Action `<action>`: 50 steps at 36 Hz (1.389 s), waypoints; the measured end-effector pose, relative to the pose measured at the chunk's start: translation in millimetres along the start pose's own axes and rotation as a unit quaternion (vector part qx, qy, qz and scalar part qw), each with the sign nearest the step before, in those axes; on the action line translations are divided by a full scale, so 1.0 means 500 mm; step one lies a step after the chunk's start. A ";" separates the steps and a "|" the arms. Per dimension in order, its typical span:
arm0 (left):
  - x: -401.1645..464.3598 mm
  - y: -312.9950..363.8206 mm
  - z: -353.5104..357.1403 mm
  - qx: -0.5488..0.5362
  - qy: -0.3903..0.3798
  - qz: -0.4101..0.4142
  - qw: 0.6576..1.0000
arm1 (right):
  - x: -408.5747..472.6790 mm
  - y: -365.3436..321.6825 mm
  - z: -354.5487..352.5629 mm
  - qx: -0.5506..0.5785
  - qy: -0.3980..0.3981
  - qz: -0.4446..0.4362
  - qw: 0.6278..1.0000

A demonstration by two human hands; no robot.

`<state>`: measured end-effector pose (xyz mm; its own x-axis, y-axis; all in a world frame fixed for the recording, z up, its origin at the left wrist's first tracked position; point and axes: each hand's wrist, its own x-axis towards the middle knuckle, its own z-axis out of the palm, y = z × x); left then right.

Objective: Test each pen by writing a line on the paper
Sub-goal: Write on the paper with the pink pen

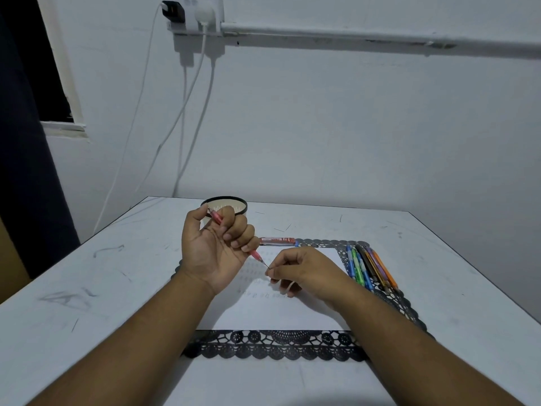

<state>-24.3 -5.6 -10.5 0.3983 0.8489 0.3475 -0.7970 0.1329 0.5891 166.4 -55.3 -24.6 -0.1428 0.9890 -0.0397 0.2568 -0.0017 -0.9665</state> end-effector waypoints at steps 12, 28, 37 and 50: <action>-0.001 0.000 0.003 -0.002 0.006 0.001 1.000 | 0.000 0.001 0.000 0.008 0.004 -0.006 1.000; -0.006 0.003 0.012 -0.005 0.019 0.020 1.000 | 0.001 0.000 -0.003 0.025 -0.010 -0.014 1.000; -0.003 0.005 0.006 -0.015 0.015 0.020 1.000 | 0.004 0.002 -0.009 0.019 -0.012 -0.012 1.000; -0.007 0.004 0.004 -0.013 0.012 0.019 1.000 | 0.005 0.005 -0.010 0.023 -0.023 -0.004 0.999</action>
<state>-26.5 -9.3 -8.8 0.3568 0.8656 0.3513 -0.8228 0.1131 0.5569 171.4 -52.2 -26.0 -0.1879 0.9812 -0.0429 0.2124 -0.0020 -0.9772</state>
